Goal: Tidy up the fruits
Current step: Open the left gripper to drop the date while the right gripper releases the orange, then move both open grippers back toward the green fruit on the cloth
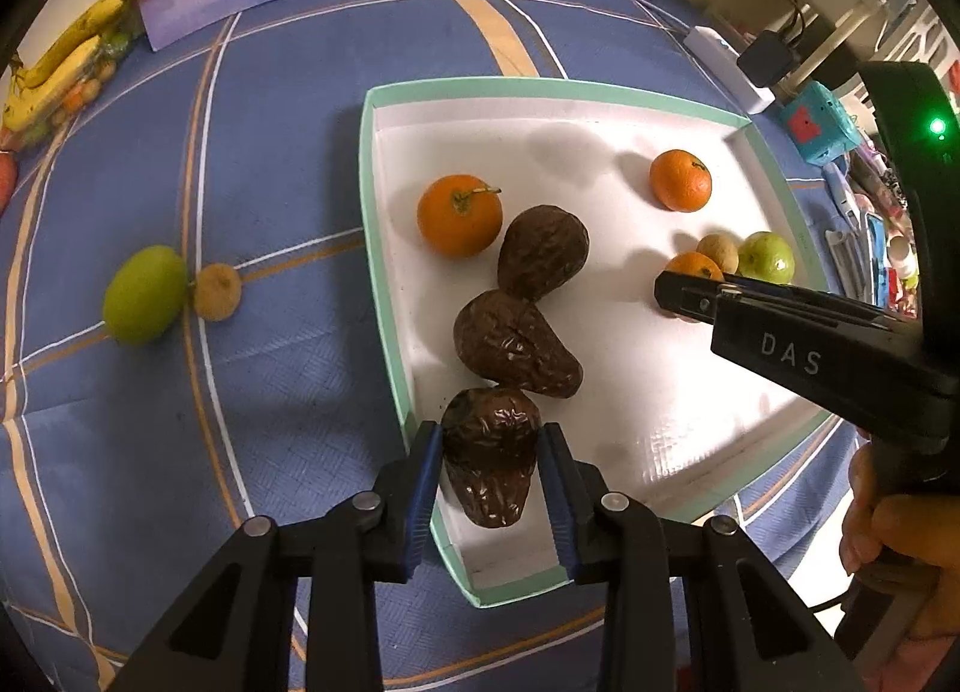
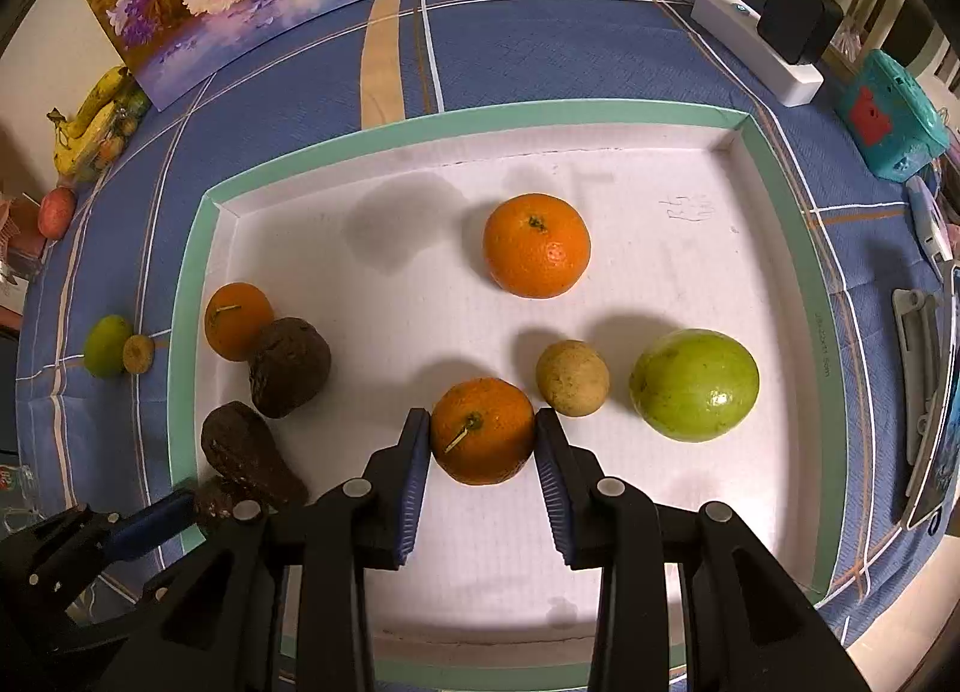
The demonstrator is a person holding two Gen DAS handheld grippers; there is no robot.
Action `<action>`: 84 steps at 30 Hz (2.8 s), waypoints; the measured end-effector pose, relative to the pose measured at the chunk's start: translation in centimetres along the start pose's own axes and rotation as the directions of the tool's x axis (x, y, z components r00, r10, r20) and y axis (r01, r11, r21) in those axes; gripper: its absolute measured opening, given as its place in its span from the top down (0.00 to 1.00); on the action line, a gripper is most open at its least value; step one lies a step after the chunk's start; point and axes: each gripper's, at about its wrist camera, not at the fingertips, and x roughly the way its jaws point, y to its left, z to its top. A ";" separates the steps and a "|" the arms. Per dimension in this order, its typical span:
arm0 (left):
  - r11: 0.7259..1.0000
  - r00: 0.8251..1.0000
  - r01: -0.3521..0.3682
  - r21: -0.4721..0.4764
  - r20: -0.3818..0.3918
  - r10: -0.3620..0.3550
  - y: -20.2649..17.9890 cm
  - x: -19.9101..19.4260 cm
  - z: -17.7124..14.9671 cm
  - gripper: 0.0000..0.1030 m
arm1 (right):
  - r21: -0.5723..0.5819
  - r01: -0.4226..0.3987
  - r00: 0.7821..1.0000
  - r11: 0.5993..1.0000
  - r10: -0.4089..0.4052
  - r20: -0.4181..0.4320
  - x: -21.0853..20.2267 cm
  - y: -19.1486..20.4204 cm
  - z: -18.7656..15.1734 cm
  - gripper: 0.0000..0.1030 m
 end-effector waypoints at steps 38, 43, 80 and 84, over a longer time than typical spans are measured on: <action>0.981 0.983 -0.039 -0.189 0.172 0.072 5.7 -5.9 0.9 0.64 | -0.041 -0.014 0.988 0.999 0.020 0.153 -4.6 1.6 0.3 0.64; 0.971 0.981 -0.034 -0.237 0.180 0.078 7.1 -6.2 0.8 0.64 | -0.047 -0.017 0.988 0.999 0.024 0.156 -4.6 1.9 0.4 0.64; 0.900 0.936 -0.231 -0.369 0.169 0.309 11.6 -6.7 0.1 0.00 | -0.114 0.044 0.975 0.993 -0.018 0.220 -4.3 3.8 0.2 0.06; 0.892 0.935 -0.224 -0.393 0.173 0.311 12.7 -7.1 0.0 0.00 | -0.119 0.046 0.975 0.992 -0.019 0.220 -4.2 4.4 0.3 0.06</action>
